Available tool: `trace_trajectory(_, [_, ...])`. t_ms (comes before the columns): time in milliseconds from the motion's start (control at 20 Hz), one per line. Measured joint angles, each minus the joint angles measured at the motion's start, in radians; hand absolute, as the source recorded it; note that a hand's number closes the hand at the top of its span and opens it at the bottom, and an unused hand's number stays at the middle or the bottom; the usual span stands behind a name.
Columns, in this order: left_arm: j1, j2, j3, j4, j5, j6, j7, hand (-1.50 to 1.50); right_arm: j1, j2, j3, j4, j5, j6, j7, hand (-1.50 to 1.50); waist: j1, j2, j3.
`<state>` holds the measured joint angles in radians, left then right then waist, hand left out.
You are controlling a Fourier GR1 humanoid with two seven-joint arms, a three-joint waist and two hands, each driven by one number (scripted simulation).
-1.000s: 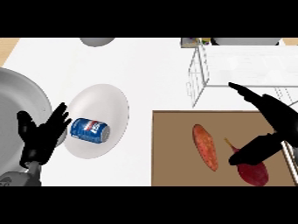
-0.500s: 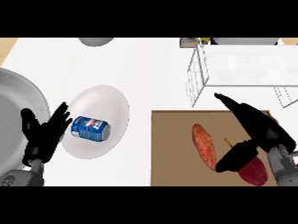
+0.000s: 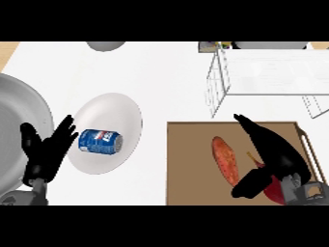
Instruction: Pick the sweet potato from the tray and place it in the tiered shelf
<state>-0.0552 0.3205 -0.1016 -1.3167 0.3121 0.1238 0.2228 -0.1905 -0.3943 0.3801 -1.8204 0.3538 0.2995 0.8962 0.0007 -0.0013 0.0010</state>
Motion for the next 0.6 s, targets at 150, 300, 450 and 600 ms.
trace_trajectory(150, [-0.013, 0.0, 0.029, 0.024, -0.009, -0.03, 0.0, 0.0, -0.003, 0.04, -0.002, 0.018, 0.043, 0.016, 0.003, -1.5, 0.0, 0.0, 0.0])
trace_trajectory(300, [-0.005, -0.014, 0.036, 0.009, -0.026, -0.034, 0.002, 0.0, 0.0, 0.079, 0.007, 0.069, 0.106, 0.0, -0.024, -1.5, 0.001, 0.0, 0.001])
trace_trajectory(450, [-0.012, -0.029, 0.048, 0.005, -0.043, -0.031, 0.021, 0.0, -0.013, 0.11, 0.001, 0.103, 0.157, 0.01, -0.024, -1.5, 0.001, 0.0, 0.0])
trace_trajectory(600, [-0.001, -0.045, 0.048, -0.024, -0.064, -0.024, 0.041, 0.0, -0.016, 0.139, 0.006, 0.166, 0.22, -0.01, -0.056, -1.5, 0.002, 0.0, 0.0])
